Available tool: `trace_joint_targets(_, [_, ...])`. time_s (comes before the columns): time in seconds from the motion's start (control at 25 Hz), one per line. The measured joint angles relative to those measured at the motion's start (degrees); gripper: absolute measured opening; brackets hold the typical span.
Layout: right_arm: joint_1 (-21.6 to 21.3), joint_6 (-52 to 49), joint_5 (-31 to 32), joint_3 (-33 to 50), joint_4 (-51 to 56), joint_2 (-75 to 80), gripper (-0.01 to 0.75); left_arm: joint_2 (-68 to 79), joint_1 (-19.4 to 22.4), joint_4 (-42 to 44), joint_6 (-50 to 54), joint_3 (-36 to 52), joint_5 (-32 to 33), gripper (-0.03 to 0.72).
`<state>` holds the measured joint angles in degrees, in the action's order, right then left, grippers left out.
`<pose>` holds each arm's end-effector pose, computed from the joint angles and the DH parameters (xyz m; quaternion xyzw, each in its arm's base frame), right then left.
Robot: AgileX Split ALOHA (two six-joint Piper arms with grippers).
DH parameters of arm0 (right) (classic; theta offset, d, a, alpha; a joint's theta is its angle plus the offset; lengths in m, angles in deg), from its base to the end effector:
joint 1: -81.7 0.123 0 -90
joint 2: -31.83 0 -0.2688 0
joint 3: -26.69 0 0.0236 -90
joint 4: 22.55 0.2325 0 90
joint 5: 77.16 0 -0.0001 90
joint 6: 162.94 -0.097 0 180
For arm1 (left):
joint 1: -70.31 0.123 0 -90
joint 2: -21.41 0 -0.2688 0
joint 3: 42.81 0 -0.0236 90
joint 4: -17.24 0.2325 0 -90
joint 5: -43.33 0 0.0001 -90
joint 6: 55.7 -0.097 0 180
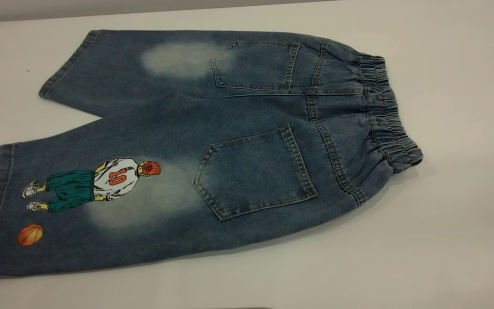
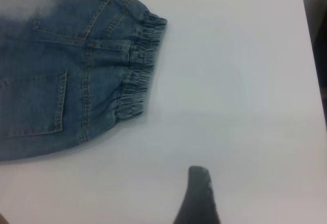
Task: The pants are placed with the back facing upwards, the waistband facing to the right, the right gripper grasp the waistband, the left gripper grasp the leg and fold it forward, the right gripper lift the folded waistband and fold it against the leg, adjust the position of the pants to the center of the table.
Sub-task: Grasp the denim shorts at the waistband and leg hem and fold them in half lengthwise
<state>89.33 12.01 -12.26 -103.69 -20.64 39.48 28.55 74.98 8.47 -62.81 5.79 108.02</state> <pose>-0.0019 0.0027 0.2527 -0.0208 0.8750 0.0699 0.4787 -0.0037 -0.0137 0.2584 0.0244 0.8650 -0.0250 0.5005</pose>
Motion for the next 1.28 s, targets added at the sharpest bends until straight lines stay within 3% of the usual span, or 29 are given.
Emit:
trace_joint_targets(0.84, [0.0,0.1,-0.8,-0.8,1.2,2.1,0.496,0.3,0.0,-0.1,1.2,-0.5,-1.2,0.535])
trace_joint_targets(1.04, [0.0,3.3,-8.6,-1.2,6.4,14.6,0.496,11.0,0.0,-2.9,2.7,-3.6,-8.6,0.535])
trace_joint_targets(1.28, [0.0,10.6,-20.5,-1.2,15.1,35.2,0.507,31.1,0.0,-5.3,-7.5,-10.7,-14.4,0.535])
